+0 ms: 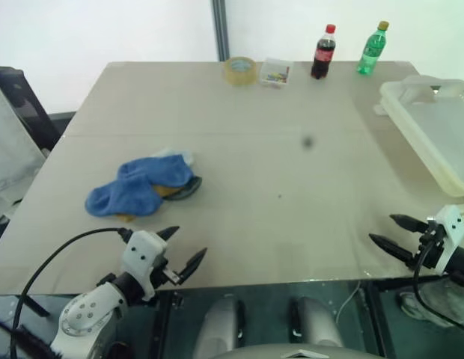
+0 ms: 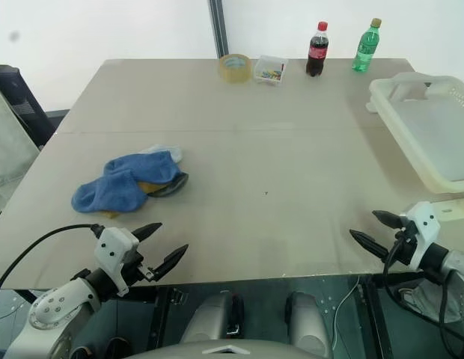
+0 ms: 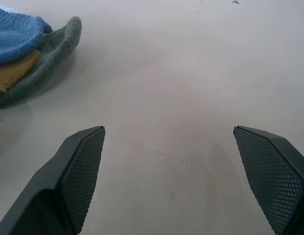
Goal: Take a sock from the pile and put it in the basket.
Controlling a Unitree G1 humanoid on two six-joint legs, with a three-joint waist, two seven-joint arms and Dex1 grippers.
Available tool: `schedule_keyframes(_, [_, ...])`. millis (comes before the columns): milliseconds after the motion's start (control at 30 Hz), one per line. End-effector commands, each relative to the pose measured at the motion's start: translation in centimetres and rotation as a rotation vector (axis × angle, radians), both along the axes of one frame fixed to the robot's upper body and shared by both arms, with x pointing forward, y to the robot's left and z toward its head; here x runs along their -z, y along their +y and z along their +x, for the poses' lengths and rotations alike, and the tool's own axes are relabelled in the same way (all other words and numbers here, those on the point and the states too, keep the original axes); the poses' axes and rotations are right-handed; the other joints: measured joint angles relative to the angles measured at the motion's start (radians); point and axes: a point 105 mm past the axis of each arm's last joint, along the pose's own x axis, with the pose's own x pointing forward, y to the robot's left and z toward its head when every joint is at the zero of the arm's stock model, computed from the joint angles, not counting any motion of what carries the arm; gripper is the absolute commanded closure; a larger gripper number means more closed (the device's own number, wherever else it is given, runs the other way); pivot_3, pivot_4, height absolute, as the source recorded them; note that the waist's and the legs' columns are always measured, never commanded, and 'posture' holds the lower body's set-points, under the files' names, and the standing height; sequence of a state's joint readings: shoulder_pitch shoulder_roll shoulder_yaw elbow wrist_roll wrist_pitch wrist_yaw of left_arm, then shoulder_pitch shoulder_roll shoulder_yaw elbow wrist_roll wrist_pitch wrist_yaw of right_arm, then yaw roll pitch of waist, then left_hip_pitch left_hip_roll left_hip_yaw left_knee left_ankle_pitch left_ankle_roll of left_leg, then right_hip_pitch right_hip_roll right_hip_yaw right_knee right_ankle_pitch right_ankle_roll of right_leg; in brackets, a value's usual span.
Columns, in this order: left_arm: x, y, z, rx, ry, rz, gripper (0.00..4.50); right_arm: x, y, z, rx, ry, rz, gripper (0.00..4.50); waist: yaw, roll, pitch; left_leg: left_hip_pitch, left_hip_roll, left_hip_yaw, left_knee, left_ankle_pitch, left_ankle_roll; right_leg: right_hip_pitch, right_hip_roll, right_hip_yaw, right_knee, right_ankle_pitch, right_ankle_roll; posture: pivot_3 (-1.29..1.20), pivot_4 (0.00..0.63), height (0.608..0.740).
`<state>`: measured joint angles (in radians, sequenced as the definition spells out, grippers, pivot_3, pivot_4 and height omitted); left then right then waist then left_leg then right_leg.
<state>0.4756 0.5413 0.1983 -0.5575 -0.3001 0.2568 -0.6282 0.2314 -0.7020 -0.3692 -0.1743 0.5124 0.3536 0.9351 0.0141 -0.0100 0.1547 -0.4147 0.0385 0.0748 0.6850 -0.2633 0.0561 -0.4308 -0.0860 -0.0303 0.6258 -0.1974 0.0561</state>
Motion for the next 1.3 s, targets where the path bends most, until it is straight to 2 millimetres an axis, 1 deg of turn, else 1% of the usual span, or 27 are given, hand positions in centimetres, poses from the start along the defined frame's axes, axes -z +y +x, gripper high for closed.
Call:
schedule_keyframes(33, [-0.8,0.2,0.1,0.002,-0.039,0.012,0.00,-1.2,-0.3,0.1,-0.017,-0.044,-0.024,0.04,0.000,0.000,0.000,0.000,0.000,0.000,0.000,0.000,0.000,0.000,0.000,0.000,0.000,0.000,0.000,0.00,0.150,0.740])
schedule_keyframes(200, [-0.9,-0.1,0.2,0.004,-0.045,-0.016,0.00,-1.4,-0.2,0.3,-0.018,-0.049,-0.025,0.04,0.000,0.000,0.000,0.000,0.000,0.000,0.000,0.000,0.000,0.000,0.000,0.000,0.000,0.000,0.000,0.00,0.150,0.740])
schedule_keyframes(567, [-1.0,0.3,0.1,-0.005,-0.045,-0.014,0.00,-1.3,-0.1,0.1,-0.011,-0.048,-0.024,0.04,0.000,0.000,0.000,0.000,0.000,0.000,0.000,0.000,0.000,0.000,0.000,0.000,0.000,0.000,0.000,0.00,0.150,0.740])
schedule_keyframes(833, [-0.8,0.4,0.5,-0.066,-0.045,-0.002,0.00,-1.8,0.6,-0.1,-0.048,-0.081,-0.026,0.04,0.000,0.000,0.000,0.000,0.000,0.000,0.000,0.000,0.000,0.000,0.000,0.000,0.000,0.000,0.000,0.00,0.150,0.740])
schedule_keyframes(900, [-1.4,0.7,1.1,-0.111,-0.073,0.008,0.00,-3.0,2.0,-0.7,-0.114,-0.120,0.023,0.04,0.001,0.000,0.000,0.000,0.000,0.000,0.000,0.000,0.000,0.000,0.000,0.000,0.000,0.000,0.000,0.00,0.150,0.740])
schedule_keyframes(967, [-2.4,1.6,2.3,-0.188,-0.119,-0.003,0.00,-4.4,3.9,-1.6,-0.211,-0.183,0.083,0.04,0.001,0.000,0.000,0.000,0.000,0.000,0.000,0.000,0.000,0.000,0.000,0.000,0.000,0.000,0.000,0.00,0.150,0.740])
schedule_keyframes(1033, [-3.1,2.5,3.2,-0.251,-0.151,-0.007,0.00,-4.9,5.0,-2.4,-0.281,-0.192,0.104,0.04,0.001,0.000,0.000,0.000,0.000,-0.001,0.000,0.000,0.000,0.001,0.000,-0.001,0.000,0.000,0.000,0.00,0.150,0.740])
schedule_keyframes(1167, [-3.7,4.3,4.4,-0.325,-0.201,0.077,0.00,-6.1,6.6,-2.9,-0.365,-0.222,0.142,0.04,-0.001,-0.001,0.000,0.000,0.000,0.000,0.000,0.000,0.000,0.001,0.000,0.000,0.000,0.000,0.000,0.00,0.150,0.740])
schedule_keyframes(1300, [-3.3,5.2,4.6,-0.342,-0.208,0.173,0.00,-6.7,6.9,-2.6,-0.386,-0.254,0.131,0.04,0.000,-0.001,0.000,0.000,0.000,0.000,0.000,0.000,0.000,0.001,0.000,0.000,0.000,0.001,-0.002,0.00,0.150,0.740])
